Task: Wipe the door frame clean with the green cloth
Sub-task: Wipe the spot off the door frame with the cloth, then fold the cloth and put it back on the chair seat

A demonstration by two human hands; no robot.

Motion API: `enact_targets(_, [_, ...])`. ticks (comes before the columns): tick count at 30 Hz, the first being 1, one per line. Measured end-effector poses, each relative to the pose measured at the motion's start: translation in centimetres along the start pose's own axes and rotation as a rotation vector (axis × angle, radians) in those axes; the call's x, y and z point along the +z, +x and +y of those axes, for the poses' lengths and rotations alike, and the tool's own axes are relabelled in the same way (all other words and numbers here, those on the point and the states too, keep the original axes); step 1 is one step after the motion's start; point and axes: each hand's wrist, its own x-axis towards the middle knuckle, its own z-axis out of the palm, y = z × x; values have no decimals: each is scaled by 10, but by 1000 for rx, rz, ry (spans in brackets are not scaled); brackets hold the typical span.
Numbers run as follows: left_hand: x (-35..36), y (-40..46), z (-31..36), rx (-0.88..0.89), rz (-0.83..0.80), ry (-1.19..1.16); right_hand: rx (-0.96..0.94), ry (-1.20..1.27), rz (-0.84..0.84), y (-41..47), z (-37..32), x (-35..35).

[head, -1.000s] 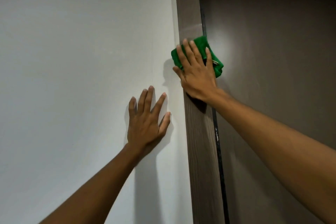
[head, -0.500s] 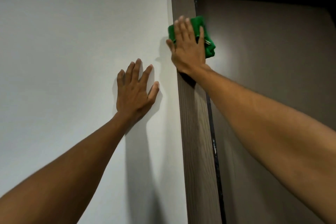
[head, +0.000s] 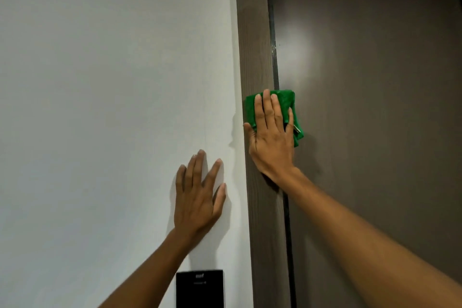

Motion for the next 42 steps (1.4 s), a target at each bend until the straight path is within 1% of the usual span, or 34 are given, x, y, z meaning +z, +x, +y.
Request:
enact_targets(1, [3, -14, 3, 4, -27, -6, 1, 13, -24, -18, 3, 6])
enact_targets(3, [-2, -11, 12, -52, -35, -70, -6, 33, -85, -43, 1, 6])
enact_targets(6, [-14, -10, 32, -177, -33, -275, 30, 89, -195, -90, -6, -4])
enact_targets(9, [-19, -37, 55, -163, -82, -380, 64, 227, -295, -145, -16, -22])
enact_targets(12, [-18, -64, 68, -124, -123, -302, 140, 367, -325, -179, -12, -42])
enact_targets(13, [-17, -72, 73, -120, -135, -266, 165, 383, -326, -186, -9, -47])
enact_targets(15, [-14, -86, 80, -135, -203, -207, 199, 332, -334, -201, -8, -53])
enact_targets(17, [-11, -99, 84, -155, -278, -188, 304, 220, -320, -213, -5, -55])
enact_targets(19, [-8, -107, 86, -169, -308, -205, 535, 112, -296, -221, 2, -56])
enact_targets(21, [-7, -114, 91, -196, -315, -246, 774, 131, -344, -228, 16, -57])
enact_targets(22, [-7, -114, 93, -196, -309, -260, 848, 182, -389, -229, 24, -57])
enact_targets(23, [-5, -121, 96, -198, -311, -289, 900, 238, -437, -237, 29, -58])
enact_targets(24, [-4, -124, 99, -194, -297, -322, 910, 293, -458, -242, 32, -59])
enact_targets(27, [-1, -157, 116, -209, -316, -477, 908, 438, -441, -279, 40, -84])
enact_targets(29, [4, -190, 137, -205, -422, -579, 922, 461, -448, -315, 53, -108])
enact_targets(31, [3, -223, 158, -232, -572, -748, 967, 548, -484, -346, 65, -138])
enact_targets(34, [-3, -272, 211, -389, -839, -1104, 1150, 681, -500, -401, 88, -183])
enact_targets(36, [-3, -303, 251, -485, -996, -1292, 1278, 643, -490, -441, 105, -209])
enact_targets(37, [-2, -318, 275, -516, -1068, -1337, 1343, 602, -483, -464, 116, -223])
enact_targets(39, [-2, -341, 306, -602, -1155, -1370, 1449, 532, -511, -499, 130, -242])
enact_targets(42, [5, -381, 365, -783, -1328, -1398, 1663, 434, -559, -560, 162, -277])
